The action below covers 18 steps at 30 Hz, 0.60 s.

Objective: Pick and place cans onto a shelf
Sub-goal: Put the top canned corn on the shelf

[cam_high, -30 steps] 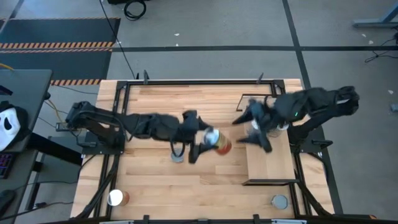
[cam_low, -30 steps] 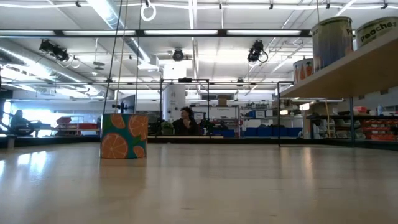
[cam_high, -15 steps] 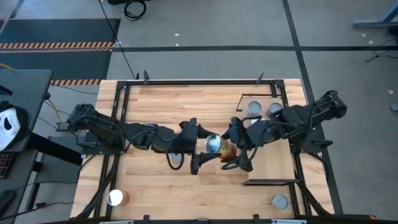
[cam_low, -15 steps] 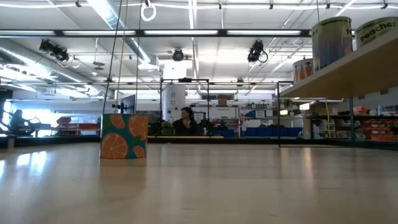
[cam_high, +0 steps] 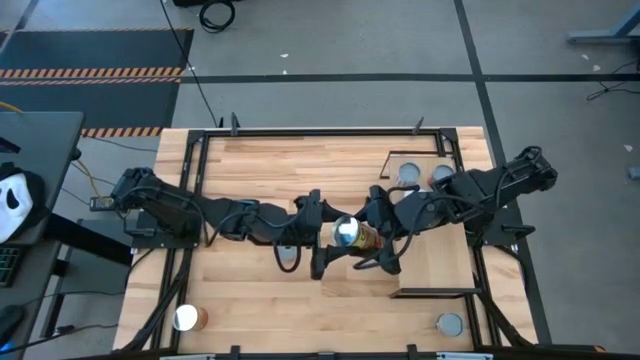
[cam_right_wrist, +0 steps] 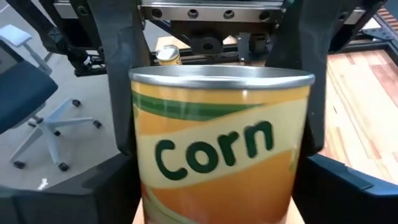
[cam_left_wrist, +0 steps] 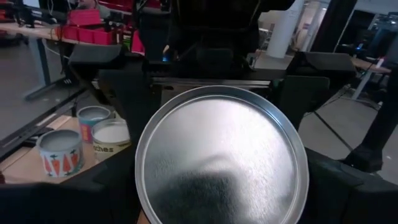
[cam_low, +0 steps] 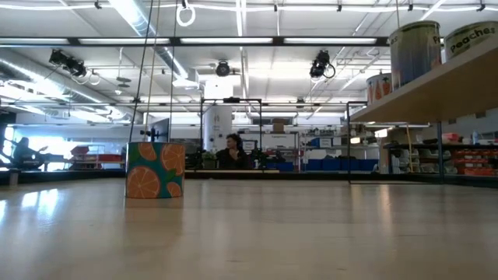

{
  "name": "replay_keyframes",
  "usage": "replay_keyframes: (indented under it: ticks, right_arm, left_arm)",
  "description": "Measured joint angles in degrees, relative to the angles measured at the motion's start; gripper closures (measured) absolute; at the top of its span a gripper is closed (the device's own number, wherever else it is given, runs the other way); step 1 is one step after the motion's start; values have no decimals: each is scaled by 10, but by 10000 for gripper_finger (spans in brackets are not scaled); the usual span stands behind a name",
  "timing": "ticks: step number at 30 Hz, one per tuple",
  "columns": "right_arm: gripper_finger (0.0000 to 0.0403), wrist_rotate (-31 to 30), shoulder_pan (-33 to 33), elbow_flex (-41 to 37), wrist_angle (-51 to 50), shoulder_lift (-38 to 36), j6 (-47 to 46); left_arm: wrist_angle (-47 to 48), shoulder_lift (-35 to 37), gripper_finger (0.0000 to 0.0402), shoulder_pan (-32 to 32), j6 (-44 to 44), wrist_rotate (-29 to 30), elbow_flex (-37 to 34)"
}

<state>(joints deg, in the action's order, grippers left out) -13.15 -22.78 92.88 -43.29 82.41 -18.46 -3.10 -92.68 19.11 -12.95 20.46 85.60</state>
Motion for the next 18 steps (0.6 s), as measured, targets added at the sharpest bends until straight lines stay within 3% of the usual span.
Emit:
replay_keyframes:
  ticks: [6, 13, 18]
  right_arm:
    - [107, 9, 8, 0, -1, 0, 0]
    - [98, -37, -18, 0, -49, -4, 23]
    - [94, -60, -62, 0, -110, -18, 27]
  left_arm:
    - [7, 0, 75, 0, -24, 5, 0]
    - [13, 1, 47, 1, -30, 16, 0]
    - [3, 32, 50, 4, -31, -75, -1]
